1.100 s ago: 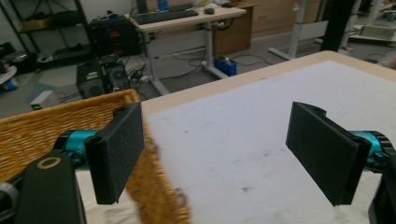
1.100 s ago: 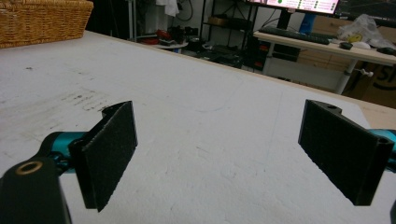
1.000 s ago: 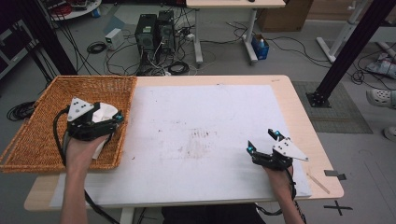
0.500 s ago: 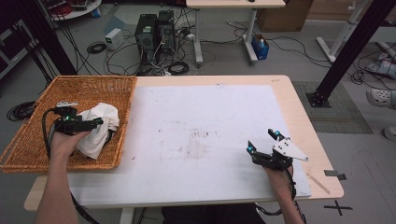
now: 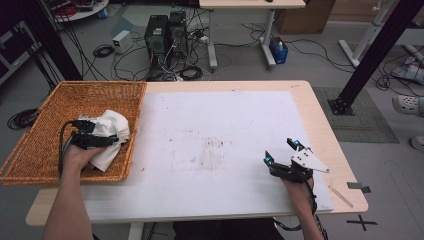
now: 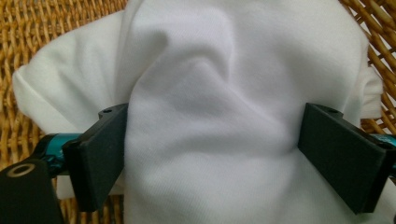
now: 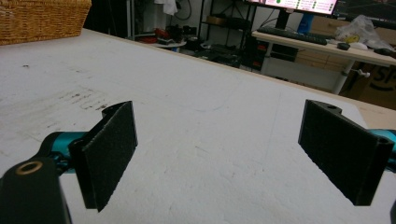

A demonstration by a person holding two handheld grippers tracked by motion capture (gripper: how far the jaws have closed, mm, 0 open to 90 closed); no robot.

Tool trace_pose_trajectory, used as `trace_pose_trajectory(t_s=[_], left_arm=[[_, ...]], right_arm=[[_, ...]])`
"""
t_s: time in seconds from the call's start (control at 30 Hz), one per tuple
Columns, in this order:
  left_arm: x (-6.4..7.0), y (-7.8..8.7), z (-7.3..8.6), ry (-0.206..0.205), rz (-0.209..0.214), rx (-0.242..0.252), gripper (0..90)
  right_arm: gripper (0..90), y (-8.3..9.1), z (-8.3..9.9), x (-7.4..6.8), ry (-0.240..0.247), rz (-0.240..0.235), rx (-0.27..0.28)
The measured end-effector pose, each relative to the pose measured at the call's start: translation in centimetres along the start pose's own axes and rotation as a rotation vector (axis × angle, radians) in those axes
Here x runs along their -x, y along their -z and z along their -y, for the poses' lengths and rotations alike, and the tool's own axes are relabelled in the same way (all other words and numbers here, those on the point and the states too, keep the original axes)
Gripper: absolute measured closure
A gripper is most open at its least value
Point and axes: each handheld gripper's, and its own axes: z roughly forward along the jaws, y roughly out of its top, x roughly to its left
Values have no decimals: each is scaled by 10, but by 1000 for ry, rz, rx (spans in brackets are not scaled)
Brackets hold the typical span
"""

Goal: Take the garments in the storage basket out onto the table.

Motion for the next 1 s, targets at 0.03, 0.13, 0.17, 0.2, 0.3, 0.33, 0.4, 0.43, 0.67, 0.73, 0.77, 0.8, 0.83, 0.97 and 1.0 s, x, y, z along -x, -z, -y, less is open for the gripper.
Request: trace_pose_trajectory(t_s=[0.03,0.13,0.17,0.2,0.3,0.33,0.4,0.43,0.67,0.73,0.77,0.8,0.83,0.97,1.0], left_arm=[[0,-1,0,11,-3,-1,88],[0,-3,1,12,-3,-1,67],[0,-3,1,13,1,-1,67],[0,-3,1,12,3,-1,67],[0,-3,1,10,3,-5,71],[0,-3,1,10,3,-6,78],[1,-2,1,4,3,-9,114],[2,-1,0,-1,5,-11,136],[4,7,-2,-23,38,-17,416],[5,8,-2,-29,47,-19,521],[5,9,-1,-37,37,-15,553],[5,9,-1,-35,32,-14,582],[5,9,-2,-36,27,-16,597],[4,12,-3,-34,31,-7,643],[4,12,-4,-38,31,-3,646]], right_arm=[[113,0,0,0,1,0,-1],[113,0,0,0,8,-1,-1],[113,0,0,0,10,-1,-2],[113,0,0,0,11,0,-3],[113,-1,0,-1,15,-1,-7],[113,-1,0,-1,19,-1,-8],[113,-1,0,-1,21,1,-8],[113,-1,0,-1,22,1,-8],[113,-1,-1,0,12,-3,-14],[113,-2,-1,0,16,-3,-13],[113,-2,-1,0,17,-5,-14],[113,-2,-1,-1,15,-4,-14],[113,-2,-1,0,19,-4,-15],[113,-2,-1,0,10,-9,-22],[113,-2,-1,0,8,-8,-22]])
